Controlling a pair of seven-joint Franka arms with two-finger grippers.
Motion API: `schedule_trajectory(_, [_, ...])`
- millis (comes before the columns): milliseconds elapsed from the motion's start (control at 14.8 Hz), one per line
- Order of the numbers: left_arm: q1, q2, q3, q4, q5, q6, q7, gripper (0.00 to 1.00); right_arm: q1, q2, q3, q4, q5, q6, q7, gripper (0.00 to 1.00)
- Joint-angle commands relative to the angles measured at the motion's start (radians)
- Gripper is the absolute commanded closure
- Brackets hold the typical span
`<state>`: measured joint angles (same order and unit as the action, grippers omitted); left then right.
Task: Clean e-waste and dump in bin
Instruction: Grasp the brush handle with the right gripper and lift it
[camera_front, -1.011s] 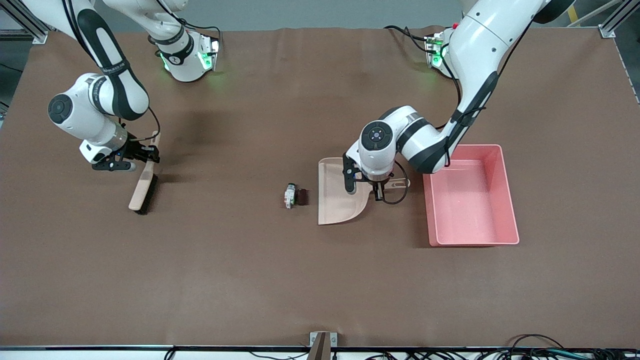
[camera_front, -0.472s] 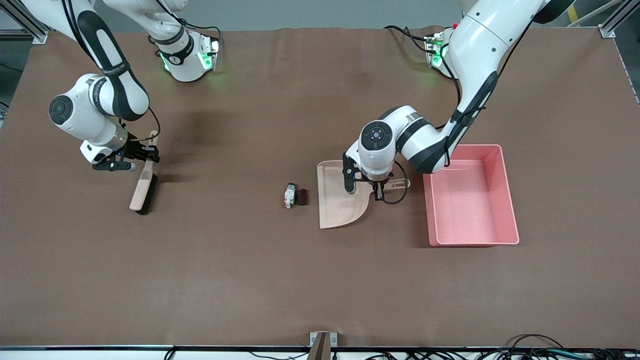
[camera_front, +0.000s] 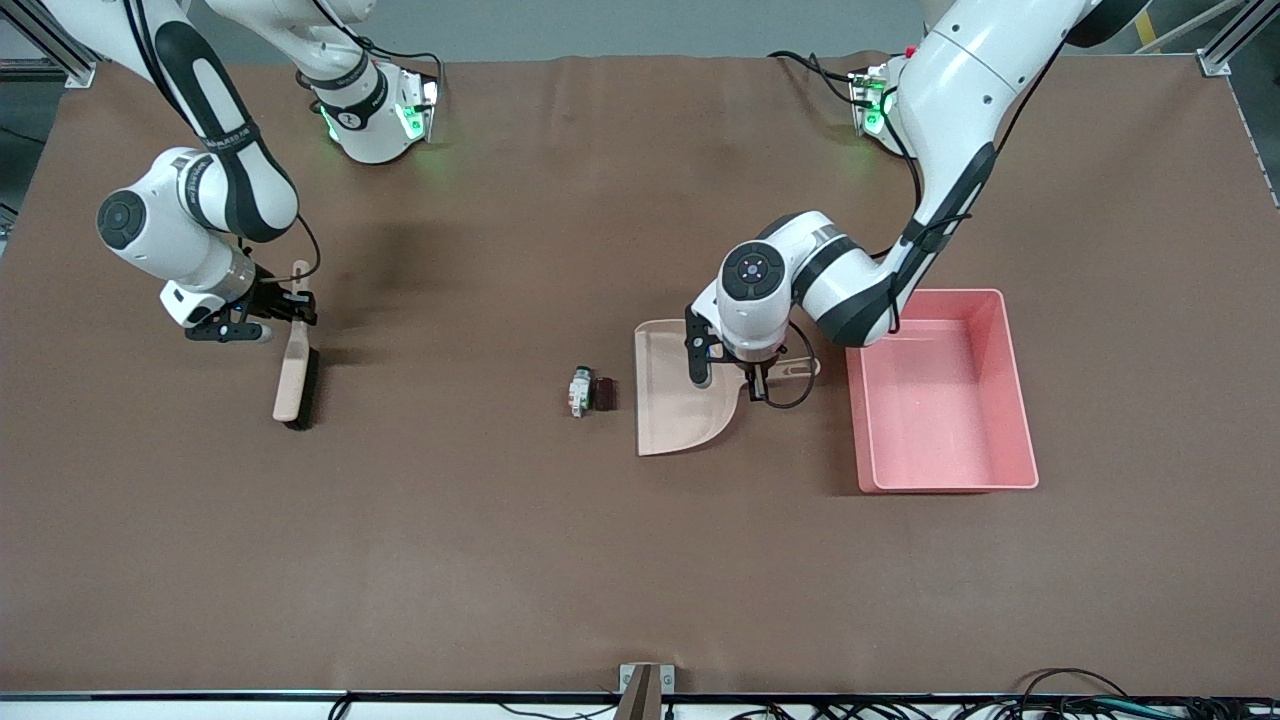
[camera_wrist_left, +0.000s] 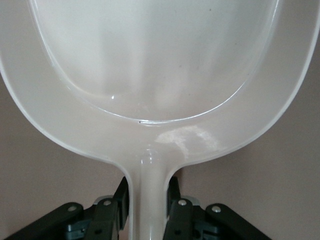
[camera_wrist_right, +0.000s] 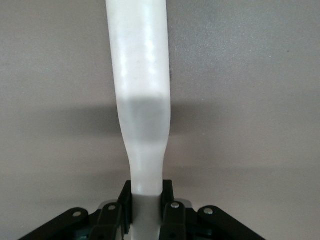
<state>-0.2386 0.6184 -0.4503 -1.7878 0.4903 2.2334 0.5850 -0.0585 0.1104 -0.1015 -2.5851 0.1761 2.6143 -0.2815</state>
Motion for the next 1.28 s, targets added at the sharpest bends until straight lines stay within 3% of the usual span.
schedule_trajectory(0, [0.001, -0.008, -0.004, -0.002, 0.021, -0.001, 0.004, 0.67, -0.001, -0.008, 0.003, -0.012, 0.013, 0.003, 0.005, 0.97])
schedule_trajectory(741, [-0.007, -0.006, -0.004, 0.002, 0.021, -0.001, 0.007, 0.67, 0.037, -0.023, 0.008, 0.046, 0.014, -0.082, 0.053, 1.00])
schedule_trajectory(1213, [-0.011, -0.006, -0.004, 0.005, 0.021, -0.003, 0.022, 0.67, 0.058, -0.153, 0.009, 0.066, 0.016, -0.220, 0.056, 1.00])
